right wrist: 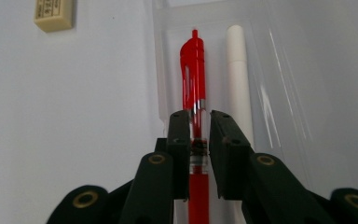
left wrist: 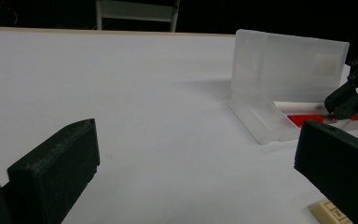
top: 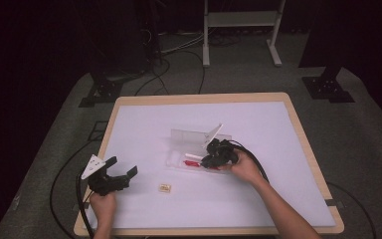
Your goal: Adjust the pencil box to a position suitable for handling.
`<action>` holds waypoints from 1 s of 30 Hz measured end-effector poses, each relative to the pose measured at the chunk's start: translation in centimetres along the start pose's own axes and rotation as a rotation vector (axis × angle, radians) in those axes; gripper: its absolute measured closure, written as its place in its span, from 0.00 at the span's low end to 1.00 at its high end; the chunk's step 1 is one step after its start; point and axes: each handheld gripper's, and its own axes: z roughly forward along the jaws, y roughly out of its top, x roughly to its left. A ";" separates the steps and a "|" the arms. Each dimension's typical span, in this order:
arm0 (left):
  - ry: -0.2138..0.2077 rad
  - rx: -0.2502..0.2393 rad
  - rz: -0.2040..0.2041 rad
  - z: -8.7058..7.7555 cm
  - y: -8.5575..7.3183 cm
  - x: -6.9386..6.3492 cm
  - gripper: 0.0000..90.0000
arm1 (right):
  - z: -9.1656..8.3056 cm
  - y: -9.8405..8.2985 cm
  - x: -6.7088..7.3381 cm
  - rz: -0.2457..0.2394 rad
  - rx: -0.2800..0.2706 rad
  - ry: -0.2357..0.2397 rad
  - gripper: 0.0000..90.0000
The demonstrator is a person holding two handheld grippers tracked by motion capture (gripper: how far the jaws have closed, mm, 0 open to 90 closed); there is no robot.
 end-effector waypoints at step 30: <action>0.000 -0.002 -0.002 0.0 0.0 0.0 0.00 | -0.6 2.9 5.0 -0.100 -0.077 0.053 0.69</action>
